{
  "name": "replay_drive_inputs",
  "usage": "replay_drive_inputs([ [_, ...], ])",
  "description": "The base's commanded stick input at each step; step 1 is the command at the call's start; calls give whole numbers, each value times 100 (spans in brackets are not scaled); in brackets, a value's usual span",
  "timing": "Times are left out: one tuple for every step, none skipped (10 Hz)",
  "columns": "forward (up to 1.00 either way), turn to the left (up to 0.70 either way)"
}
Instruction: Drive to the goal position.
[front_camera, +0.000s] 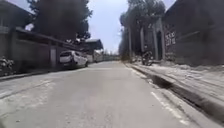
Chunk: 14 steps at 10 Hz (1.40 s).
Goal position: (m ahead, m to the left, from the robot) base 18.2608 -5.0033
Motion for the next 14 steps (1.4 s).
replay_drive_inputs([
  [100,2],
  [100,2],
  [100,2],
  [100,2],
  [100,2],
  [100,2],
  [100,2],
  [100,2],
  [100,2],
  [100,2],
  [100,2],
  [100,2],
  [100,2],
  [100,2],
])
